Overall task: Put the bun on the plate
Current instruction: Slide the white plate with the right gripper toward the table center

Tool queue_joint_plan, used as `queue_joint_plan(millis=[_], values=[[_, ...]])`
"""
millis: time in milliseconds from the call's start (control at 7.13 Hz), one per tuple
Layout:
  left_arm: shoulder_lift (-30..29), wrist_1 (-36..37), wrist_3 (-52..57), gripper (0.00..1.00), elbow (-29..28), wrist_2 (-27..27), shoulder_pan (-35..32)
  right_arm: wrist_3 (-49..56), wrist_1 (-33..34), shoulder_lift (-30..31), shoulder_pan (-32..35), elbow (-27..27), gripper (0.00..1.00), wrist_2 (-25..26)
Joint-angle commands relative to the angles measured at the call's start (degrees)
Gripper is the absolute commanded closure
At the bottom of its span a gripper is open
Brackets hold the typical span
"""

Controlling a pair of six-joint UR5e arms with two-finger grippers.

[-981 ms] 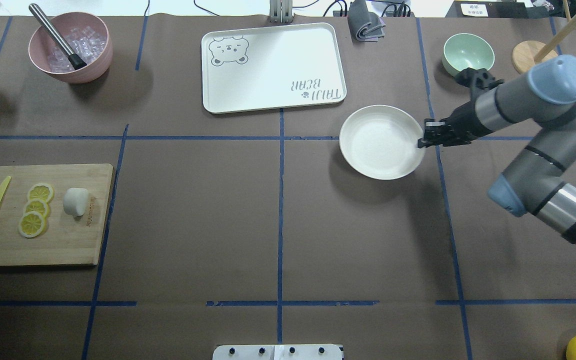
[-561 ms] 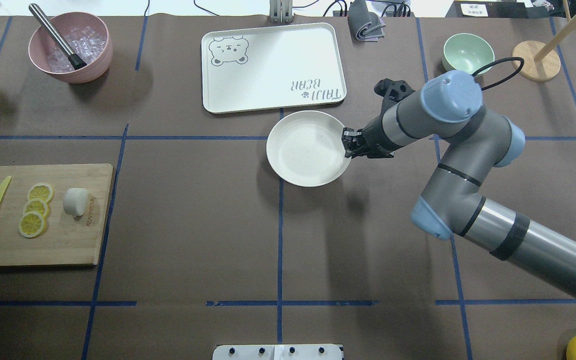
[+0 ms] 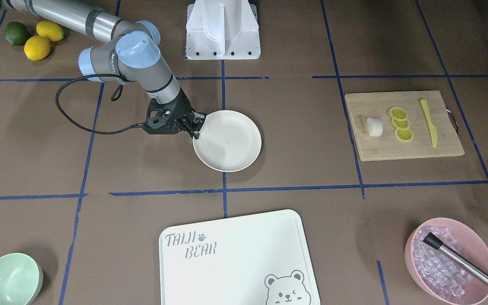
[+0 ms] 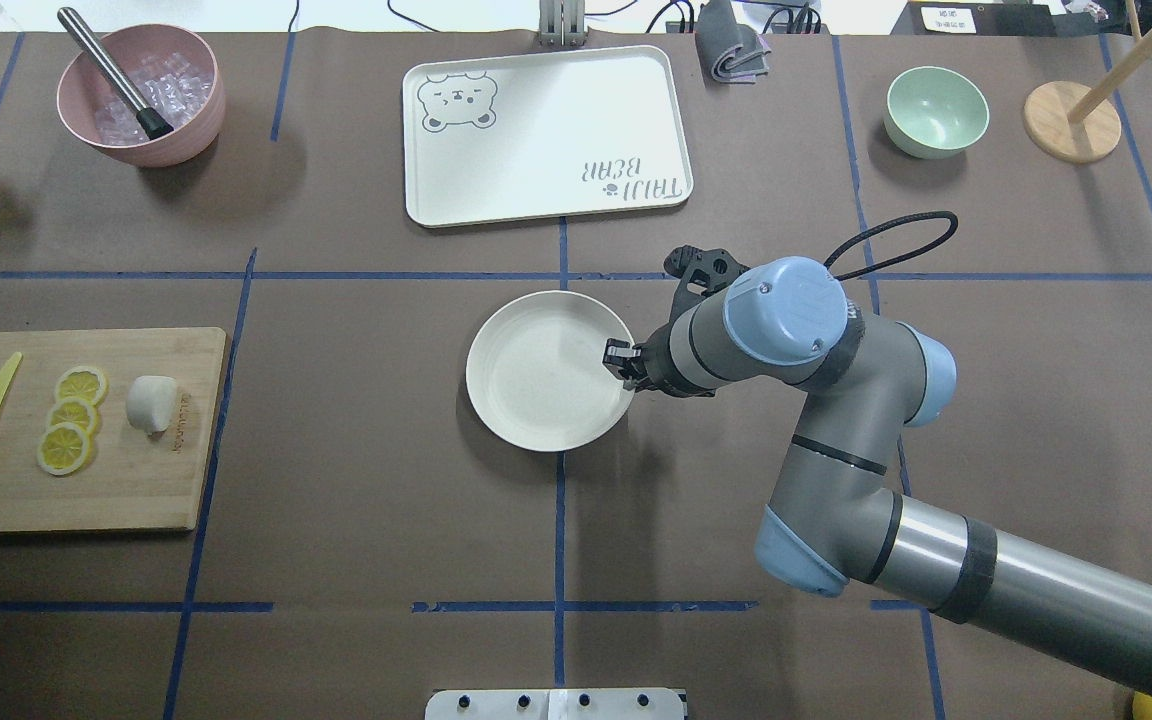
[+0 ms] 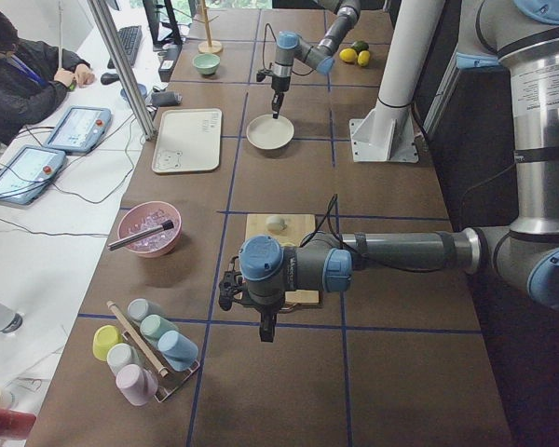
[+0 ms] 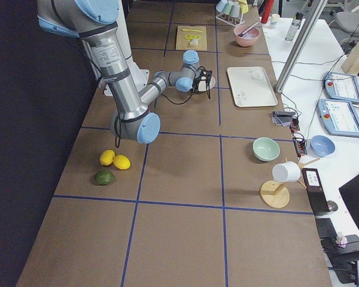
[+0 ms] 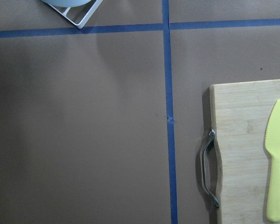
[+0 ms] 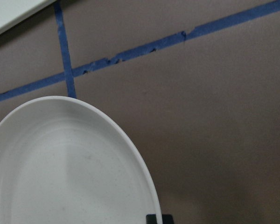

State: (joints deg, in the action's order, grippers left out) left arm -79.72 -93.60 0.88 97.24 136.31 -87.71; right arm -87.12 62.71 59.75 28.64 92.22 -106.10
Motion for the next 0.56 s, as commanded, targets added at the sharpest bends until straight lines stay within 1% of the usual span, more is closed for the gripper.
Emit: queue_joint_plan(millis=[0, 140, 280, 421], values=[[0.0, 0.0, 0.1, 0.00, -0.1, 0.0, 0.0, 0.0, 0.1, -0.1, -1.5, 0.1, 0.85, 1.0], [0.0, 0.0, 0.1, 0.00, -0.1, 0.0, 0.0, 0.0, 0.1, -0.2, -1.5, 0.1, 0.65, 0.7], [0.0, 0.0, 0.1, 0.00, -0.1, 0.0, 0.0, 0.0, 0.3, 0.6, -1.5, 0.8, 0.01, 1.4], [0.0, 0.0, 0.0, 0.00, 0.0, 0.0, 0.0, 0.2, 3.3, 0.6, -1.1, 2.4, 0.00, 1.1]])
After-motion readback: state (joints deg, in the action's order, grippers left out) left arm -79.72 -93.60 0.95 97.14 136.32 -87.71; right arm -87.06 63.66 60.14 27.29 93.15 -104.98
